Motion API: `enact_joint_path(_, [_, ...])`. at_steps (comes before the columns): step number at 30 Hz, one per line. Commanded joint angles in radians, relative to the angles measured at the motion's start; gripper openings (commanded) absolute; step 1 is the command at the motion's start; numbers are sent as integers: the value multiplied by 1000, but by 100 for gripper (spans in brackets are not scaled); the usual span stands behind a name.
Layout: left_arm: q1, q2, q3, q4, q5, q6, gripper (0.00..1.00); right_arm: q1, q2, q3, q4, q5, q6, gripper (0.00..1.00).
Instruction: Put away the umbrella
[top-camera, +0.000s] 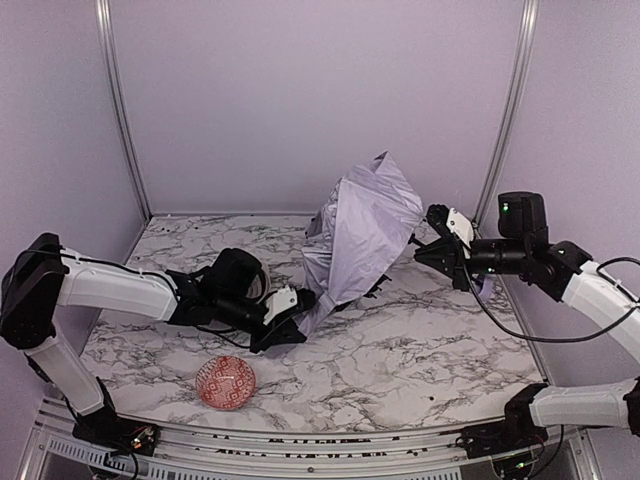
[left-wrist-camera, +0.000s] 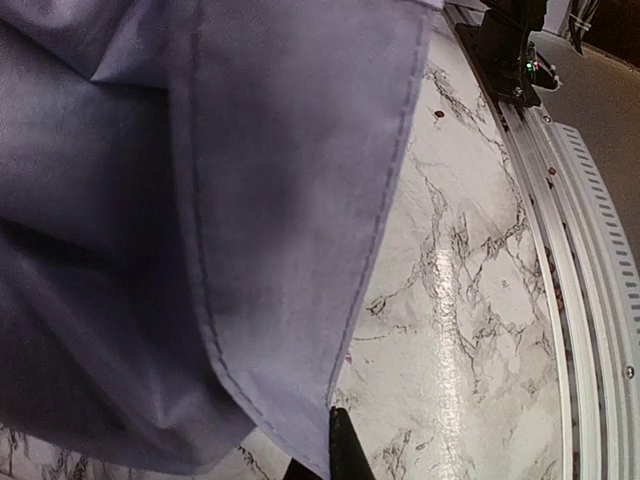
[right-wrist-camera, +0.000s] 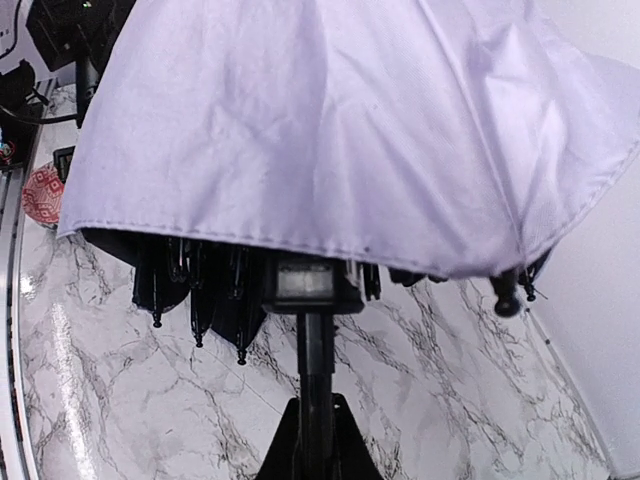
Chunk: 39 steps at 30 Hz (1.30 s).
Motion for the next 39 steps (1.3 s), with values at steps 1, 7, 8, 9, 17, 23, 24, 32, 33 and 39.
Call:
enact_joint_path(1, [7, 33, 30, 97, -15, 105, 0, -7, -81, 67, 55, -168, -55, 0])
enact_joint_path(7, [36, 94, 117, 156, -25, 210, 0, -7, -165, 70, 23, -392, -122, 0])
enact_joint_path(8, [47, 104, 136, 164, -19, 224, 0, -4, -179, 69, 3, -409, -140, 0])
enact_joint_path(9, [59, 114, 154, 176, -11, 234, 0, 1, -186, 69, -23, -413, -160, 0])
enact_joint_path(17, [139, 154, 229, 315, -9, 354, 0, 75, -225, 31, -225, -403, -354, 0])
enact_joint_path(23, [154, 199, 311, 320, -108, 449, 0, 229, -202, -72, -271, -212, -435, 0])
enact_joint_path(24, [158, 204, 319, 320, -121, 461, 0, 250, -195, -87, -275, -190, -441, 0])
enact_joint_path(32, [172, 184, 307, 322, -116, 565, 0, 397, -69, -240, -189, -102, -339, 0])
enact_joint_path(33, [171, 177, 297, 322, -98, 570, 0, 434, -34, -256, -169, -89, -314, 0])
enact_joint_path(39, [142, 196, 266, 321, -114, 682, 0, 538, 192, -278, -135, -8, -218, 0])
